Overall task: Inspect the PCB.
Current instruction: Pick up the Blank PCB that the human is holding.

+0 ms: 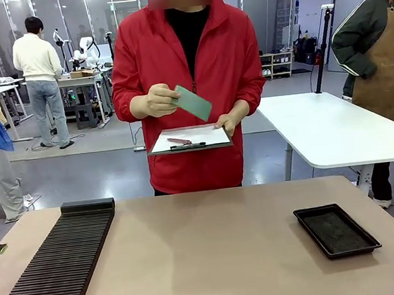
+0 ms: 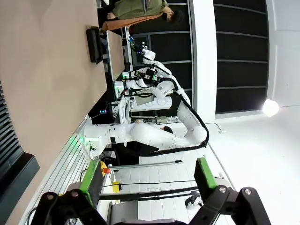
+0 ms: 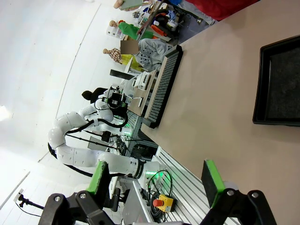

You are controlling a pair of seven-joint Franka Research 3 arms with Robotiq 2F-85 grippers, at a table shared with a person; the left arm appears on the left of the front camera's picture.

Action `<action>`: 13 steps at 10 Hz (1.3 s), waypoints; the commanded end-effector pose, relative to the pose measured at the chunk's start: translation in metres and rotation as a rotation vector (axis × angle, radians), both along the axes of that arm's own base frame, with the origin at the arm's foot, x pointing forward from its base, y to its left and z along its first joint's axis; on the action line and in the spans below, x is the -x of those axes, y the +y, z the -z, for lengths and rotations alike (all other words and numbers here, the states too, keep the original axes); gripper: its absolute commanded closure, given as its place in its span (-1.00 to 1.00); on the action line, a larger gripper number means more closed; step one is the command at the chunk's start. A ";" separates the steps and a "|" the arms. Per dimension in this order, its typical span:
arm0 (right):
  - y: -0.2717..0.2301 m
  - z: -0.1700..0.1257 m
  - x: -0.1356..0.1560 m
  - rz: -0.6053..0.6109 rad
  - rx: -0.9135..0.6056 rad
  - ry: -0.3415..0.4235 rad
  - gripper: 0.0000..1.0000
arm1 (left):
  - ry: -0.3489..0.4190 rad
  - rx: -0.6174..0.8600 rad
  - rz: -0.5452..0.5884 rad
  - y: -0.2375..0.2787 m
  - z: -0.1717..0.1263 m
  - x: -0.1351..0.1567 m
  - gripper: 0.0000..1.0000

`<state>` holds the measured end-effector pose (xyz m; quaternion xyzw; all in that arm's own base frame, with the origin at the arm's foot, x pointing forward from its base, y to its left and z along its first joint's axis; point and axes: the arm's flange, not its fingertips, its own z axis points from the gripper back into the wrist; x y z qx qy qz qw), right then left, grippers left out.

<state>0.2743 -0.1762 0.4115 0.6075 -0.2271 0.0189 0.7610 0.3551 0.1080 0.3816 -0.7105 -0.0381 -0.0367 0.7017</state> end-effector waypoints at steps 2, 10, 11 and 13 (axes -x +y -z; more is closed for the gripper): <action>0.000 -0.002 0.000 0.001 -0.009 -0.017 -1.00 | 0.003 -0.004 -0.003 0.000 0.000 0.000 -1.00; 0.000 -0.002 0.000 0.001 -0.009 -0.017 -1.00 | 0.003 -0.004 -0.003 0.000 0.000 0.000 -1.00; 0.000 -0.002 0.000 0.001 -0.009 -0.017 -1.00 | 0.003 -0.004 -0.003 0.000 0.000 0.000 -1.00; 0.000 -0.002 0.000 0.001 -0.009 -0.017 -1.00 | 0.003 -0.004 -0.003 0.000 0.000 0.000 -1.00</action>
